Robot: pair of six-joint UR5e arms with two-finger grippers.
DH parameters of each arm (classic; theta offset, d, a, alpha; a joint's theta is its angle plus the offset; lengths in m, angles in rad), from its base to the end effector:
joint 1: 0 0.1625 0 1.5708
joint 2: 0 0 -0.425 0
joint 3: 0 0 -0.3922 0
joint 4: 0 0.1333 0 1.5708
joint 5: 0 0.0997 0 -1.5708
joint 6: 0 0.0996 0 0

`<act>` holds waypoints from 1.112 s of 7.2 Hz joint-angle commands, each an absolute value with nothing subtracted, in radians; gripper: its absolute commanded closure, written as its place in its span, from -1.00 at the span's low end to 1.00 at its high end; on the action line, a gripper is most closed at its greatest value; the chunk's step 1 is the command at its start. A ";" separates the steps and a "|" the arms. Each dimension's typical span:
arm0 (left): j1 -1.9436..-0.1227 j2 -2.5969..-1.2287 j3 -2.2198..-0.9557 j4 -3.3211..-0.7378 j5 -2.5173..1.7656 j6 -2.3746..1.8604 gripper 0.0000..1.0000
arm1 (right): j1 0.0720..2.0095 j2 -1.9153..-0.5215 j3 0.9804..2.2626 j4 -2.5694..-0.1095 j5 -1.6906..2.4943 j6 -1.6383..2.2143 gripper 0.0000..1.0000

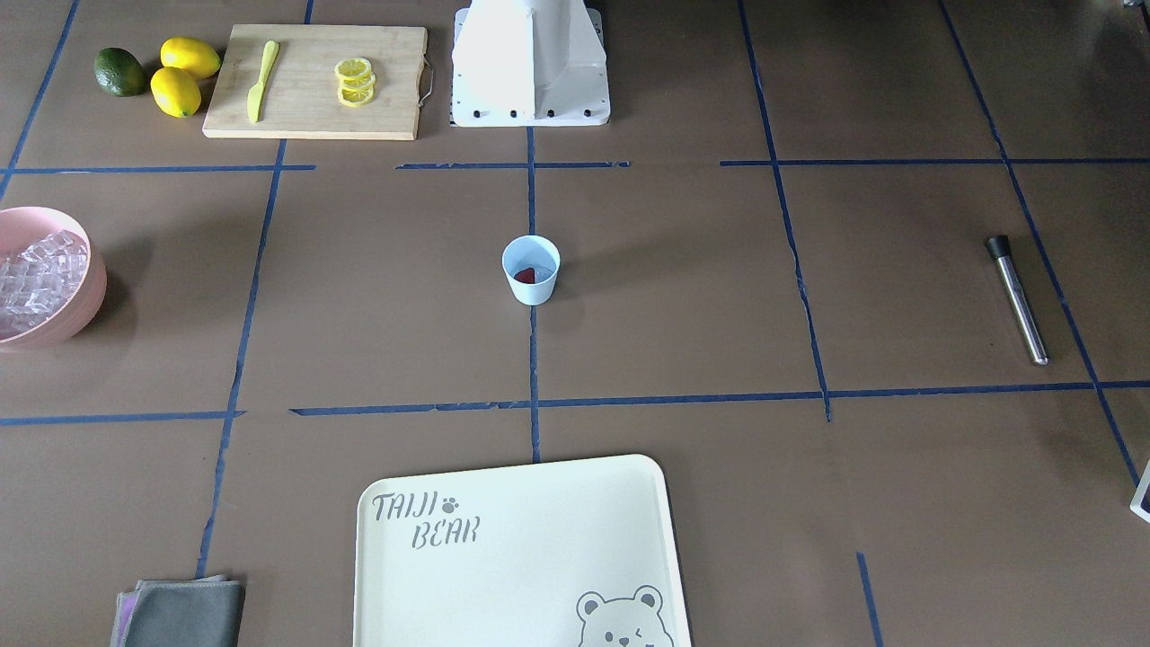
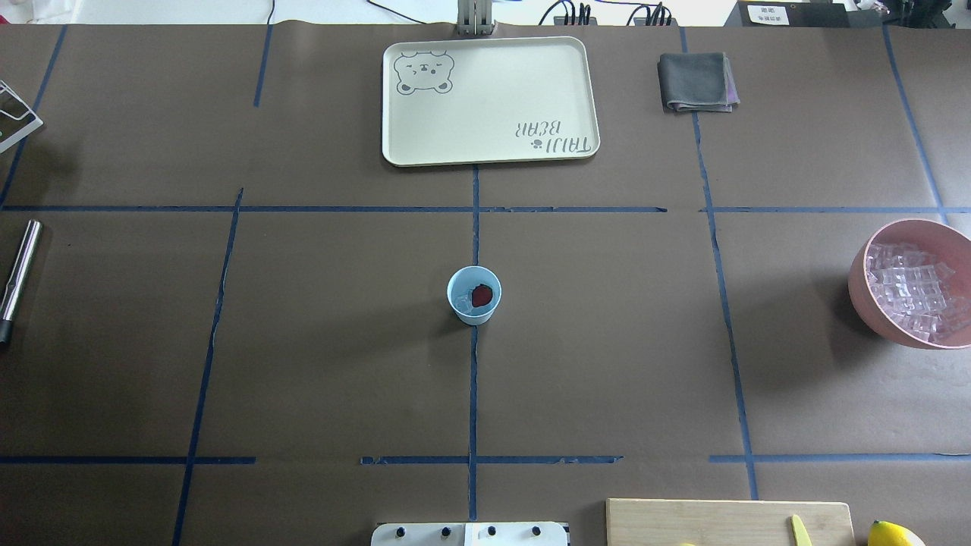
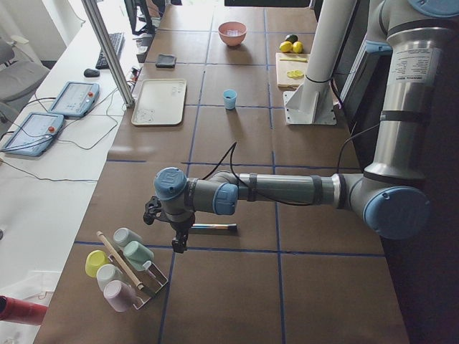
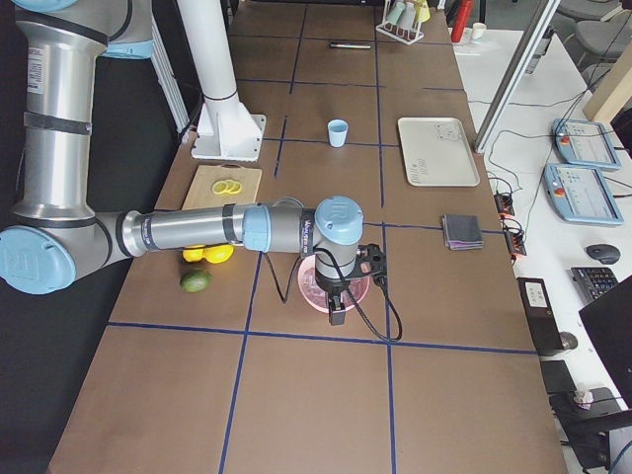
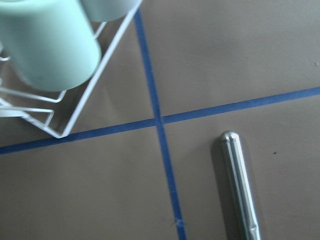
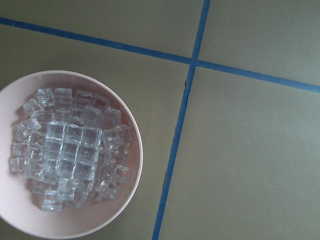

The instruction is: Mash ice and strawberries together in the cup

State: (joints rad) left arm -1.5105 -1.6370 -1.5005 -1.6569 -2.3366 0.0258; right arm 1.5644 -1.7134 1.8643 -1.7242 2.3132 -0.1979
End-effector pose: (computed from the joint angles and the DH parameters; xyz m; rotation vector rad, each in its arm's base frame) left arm -0.0325 -0.5285 0.6516 0.0648 0.7670 0.1132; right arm 0.0632 -0.4273 0.5979 0.0687 -0.7405 -0.1939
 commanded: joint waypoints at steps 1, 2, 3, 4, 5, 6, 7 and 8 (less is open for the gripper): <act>-1.543 -1.608 -1.509 -1.660 -2.370 0.026 -1.00 | 1.563 -1.713 1.864 -1.724 2.315 -0.198 -0.98; -1.543 -1.562 -1.576 -1.655 -2.355 0.020 -1.00 | 1.563 -1.713 1.864 -1.724 2.313 -0.198 -0.98; -1.566 -1.546 -1.592 -1.664 -2.368 0.028 -1.00 | 1.565 -1.713 1.864 -1.724 2.313 -0.198 -0.98; -1.607 -1.528 -1.588 -1.666 -2.362 0.025 -1.00 | 1.563 -1.712 1.861 -1.724 2.313 -0.198 -0.98; -1.609 -1.520 -1.597 -1.664 -2.359 0.025 -1.00 | 1.565 -1.710 1.861 -1.724 2.313 -0.198 -0.98; -1.609 -1.520 -1.592 -1.663 -2.356 0.026 -1.00 | 1.563 -1.710 1.862 -1.724 2.313 -0.198 -0.98; -1.609 -1.522 -1.597 -1.661 -2.355 0.026 -1.00 | 1.563 -1.709 1.861 -1.724 2.313 -0.198 -0.98; -1.609 -1.520 -1.595 -1.658 -2.355 0.028 -1.00 | 1.565 -1.707 1.861 -1.724 2.313 -0.198 -0.98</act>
